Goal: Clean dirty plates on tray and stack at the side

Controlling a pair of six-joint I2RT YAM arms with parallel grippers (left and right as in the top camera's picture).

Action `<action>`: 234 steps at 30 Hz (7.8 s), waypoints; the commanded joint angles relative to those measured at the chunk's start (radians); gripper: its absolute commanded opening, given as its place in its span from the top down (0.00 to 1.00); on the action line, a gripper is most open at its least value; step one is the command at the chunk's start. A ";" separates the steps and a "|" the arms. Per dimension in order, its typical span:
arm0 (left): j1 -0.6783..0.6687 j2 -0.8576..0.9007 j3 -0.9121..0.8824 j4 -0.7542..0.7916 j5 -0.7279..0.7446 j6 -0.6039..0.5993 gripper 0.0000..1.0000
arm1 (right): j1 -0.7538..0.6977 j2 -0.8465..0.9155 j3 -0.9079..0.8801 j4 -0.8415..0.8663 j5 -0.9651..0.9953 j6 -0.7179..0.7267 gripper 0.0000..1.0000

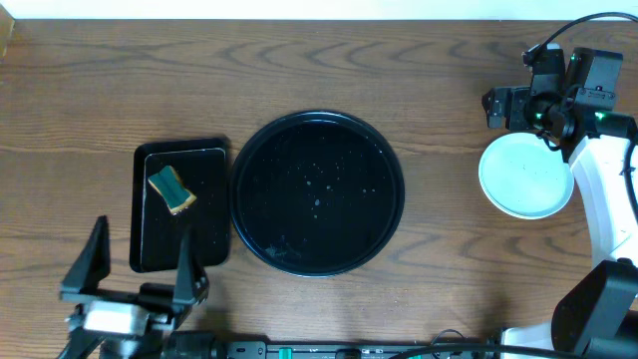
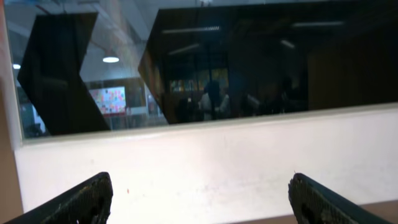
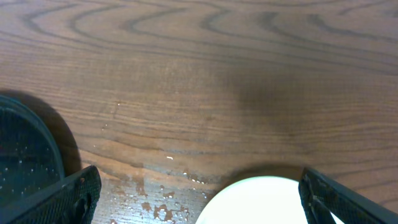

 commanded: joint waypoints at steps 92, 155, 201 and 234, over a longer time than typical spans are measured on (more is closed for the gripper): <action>0.005 -0.040 -0.681 0.092 -0.257 -0.199 0.09 | -0.001 -0.023 -0.002 -0.001 -0.008 -0.007 0.01; 0.005 -0.040 -0.681 0.092 -0.257 -0.199 0.10 | 0.114 -1.383 -0.778 0.408 -0.019 -0.097 0.01; 0.005 -0.040 -0.681 0.092 -0.257 -0.199 0.09 | 0.275 -1.630 -1.310 0.547 0.360 0.068 0.01; 0.005 -0.040 -0.681 0.092 -0.257 -0.199 0.10 | 0.276 -1.630 -1.310 0.478 0.382 0.106 0.01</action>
